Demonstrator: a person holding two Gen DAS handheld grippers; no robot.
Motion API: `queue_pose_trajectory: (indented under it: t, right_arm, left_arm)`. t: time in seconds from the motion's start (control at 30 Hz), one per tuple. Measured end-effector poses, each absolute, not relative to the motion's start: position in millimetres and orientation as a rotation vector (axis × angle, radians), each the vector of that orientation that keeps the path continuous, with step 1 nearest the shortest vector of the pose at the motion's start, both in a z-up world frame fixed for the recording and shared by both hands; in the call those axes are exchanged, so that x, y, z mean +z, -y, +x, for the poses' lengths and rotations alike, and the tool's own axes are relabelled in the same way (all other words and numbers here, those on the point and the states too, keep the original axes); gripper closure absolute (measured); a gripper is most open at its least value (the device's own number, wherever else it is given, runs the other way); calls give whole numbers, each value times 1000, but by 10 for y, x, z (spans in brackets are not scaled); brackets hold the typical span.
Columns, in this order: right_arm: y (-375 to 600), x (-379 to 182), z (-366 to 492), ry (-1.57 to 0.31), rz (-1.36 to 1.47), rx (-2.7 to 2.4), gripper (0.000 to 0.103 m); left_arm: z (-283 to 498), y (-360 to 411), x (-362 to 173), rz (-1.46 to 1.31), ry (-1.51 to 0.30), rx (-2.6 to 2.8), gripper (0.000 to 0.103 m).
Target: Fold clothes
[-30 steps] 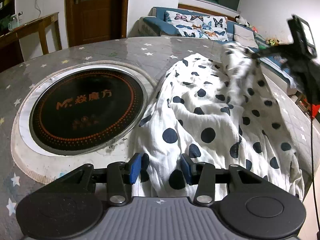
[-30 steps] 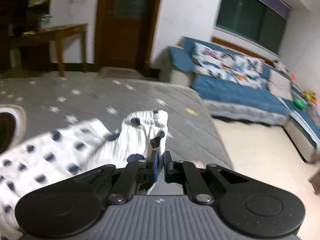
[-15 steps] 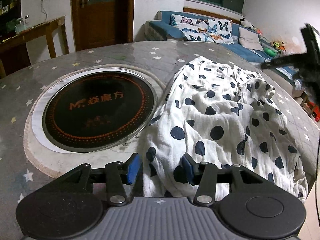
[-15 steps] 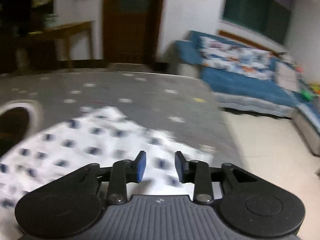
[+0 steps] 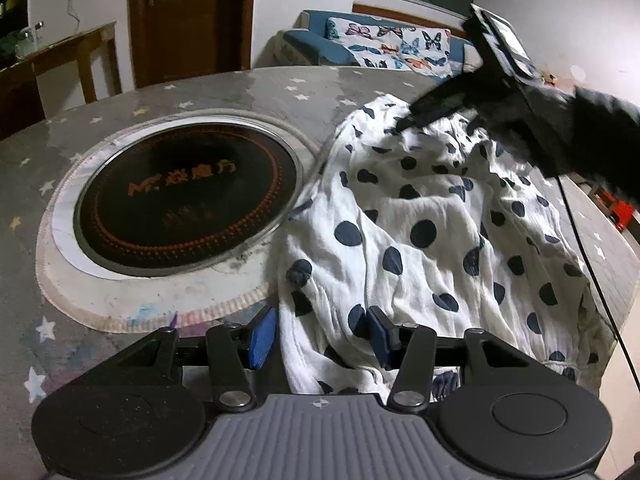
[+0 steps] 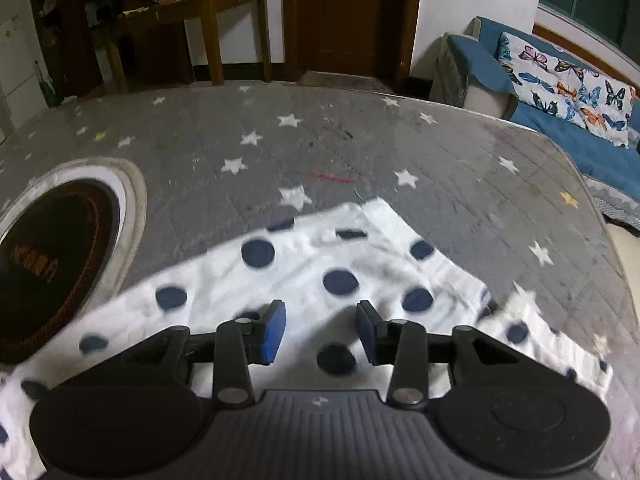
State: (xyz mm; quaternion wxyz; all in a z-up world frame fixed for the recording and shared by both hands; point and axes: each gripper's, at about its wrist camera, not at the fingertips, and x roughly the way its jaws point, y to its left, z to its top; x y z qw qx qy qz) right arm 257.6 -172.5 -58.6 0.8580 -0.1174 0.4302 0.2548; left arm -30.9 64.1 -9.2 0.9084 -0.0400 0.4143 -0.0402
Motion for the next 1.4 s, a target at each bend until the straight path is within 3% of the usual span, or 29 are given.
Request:
queue_pose_trajectory:
  t: [0.03, 0.1, 0.17, 0.4, 0.83, 0.9, 1.1, 1.33, 1.4]
  right_arm:
    - [1680, -592, 2609, -905, -240, 536, 61]
    - [1560, -608, 2677, -901, -237, 539, 59]
    - [1416, -616, 2740, -894, -243, 547, 56]
    - [790, -636, 2869, -867, -270, 623, 56]
    - [-398, -566, 2937, -857, -227, 810, 56]
    - [-353, -447, 2878, -840, -222, 835, 56]
    - [317, -120, 2699, -797, -265, 787, 56]
    - [1614, -77, 2519, -819, -273, 562, 56]
    - [1984, -84, 2461, -823, -257, 505, 56]
  left_arm:
    - [-308, -643, -99, -79, -852, -85, 58]
    - [-314, -648, -100, -79, -849, -103, 78]
    - [-328, -674, -104, -97, -850, -126, 88]
    - [-453, -894, -38, -144, -813, -87, 95]
    - [-699, -1146, 90, -167, -804, 62, 94]
    - [-724, -1162, 96, -162, -810, 73, 88]
    - [-807, -1164, 224, -125, -763, 101, 74]
    - [-748, -914, 429, -94, -688, -5, 69]
    - [-701, -722, 430, -75, -686, -73, 61]
